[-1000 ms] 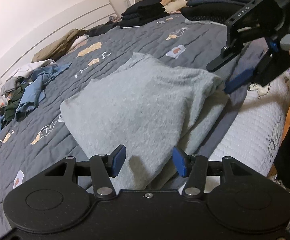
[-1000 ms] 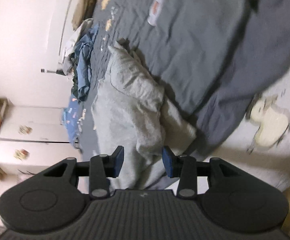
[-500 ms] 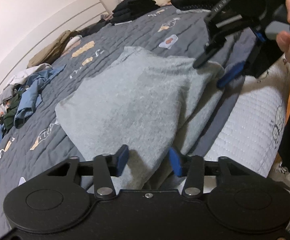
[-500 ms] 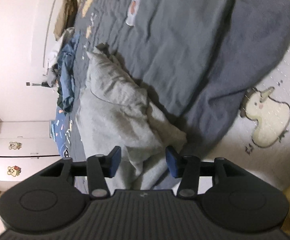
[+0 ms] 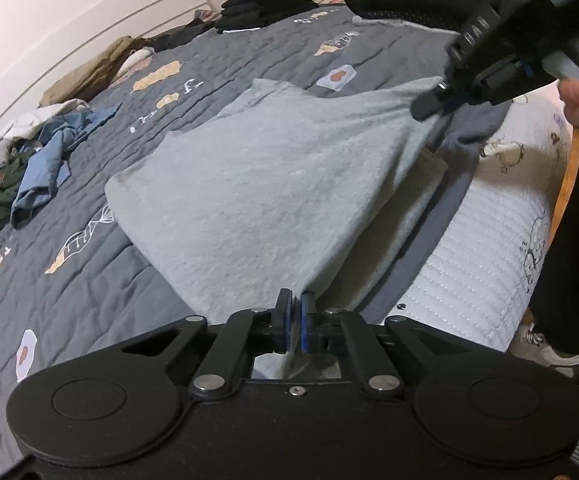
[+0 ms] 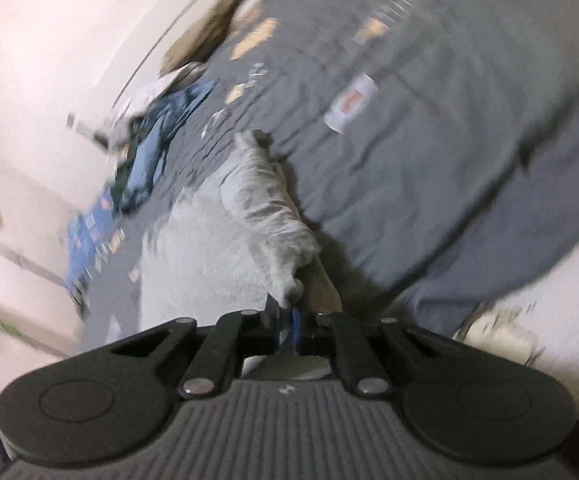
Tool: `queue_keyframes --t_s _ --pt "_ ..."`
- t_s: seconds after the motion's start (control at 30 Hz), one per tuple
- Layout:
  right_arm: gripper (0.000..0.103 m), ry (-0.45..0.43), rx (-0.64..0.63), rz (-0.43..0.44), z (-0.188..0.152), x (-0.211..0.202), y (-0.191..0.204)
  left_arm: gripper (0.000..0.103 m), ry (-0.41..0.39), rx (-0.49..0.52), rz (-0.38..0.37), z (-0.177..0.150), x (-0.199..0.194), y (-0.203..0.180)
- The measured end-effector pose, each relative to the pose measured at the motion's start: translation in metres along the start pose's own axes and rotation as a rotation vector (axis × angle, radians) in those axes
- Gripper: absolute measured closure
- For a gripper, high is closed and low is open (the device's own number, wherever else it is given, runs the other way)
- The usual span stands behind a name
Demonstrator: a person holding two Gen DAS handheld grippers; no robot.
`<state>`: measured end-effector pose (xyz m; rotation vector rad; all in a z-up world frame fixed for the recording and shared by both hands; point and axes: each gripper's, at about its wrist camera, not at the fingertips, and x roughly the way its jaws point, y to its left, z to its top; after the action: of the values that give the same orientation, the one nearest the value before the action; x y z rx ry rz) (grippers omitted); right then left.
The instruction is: Fold clothes
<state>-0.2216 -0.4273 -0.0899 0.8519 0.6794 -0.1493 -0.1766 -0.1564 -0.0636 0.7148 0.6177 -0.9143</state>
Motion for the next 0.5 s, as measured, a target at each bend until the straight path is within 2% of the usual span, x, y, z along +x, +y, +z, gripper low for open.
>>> queue_keyframes --t_s 0.07,0.23,0.3,0.43,0.5 --pt "0.098 0.008 -0.087 -0.018 -0.002 -0.001 0.009 0.097 -0.01 -0.018 0.008 0.0 -0.002 0.006" --pt "0.098 0.033 -0.082 -0.016 -0.005 0.001 0.007 0.094 -0.02 0.067 0.002 -0.001 -0.003 -0.007" --pt "0.097 0.043 -0.08 -0.016 -0.006 0.002 0.006 0.094 0.0 0.111 0.02 -0.001 0.002 -0.016" --pt "0.097 0.064 -0.075 -0.014 -0.008 0.004 0.005 0.083 0.033 0.159 0.027 -0.006 0.008 -0.02" --pt "0.097 0.069 -0.074 -0.017 -0.009 0.004 0.004 0.08 0.038 0.173 0.061 -0.007 0.01 -0.02"
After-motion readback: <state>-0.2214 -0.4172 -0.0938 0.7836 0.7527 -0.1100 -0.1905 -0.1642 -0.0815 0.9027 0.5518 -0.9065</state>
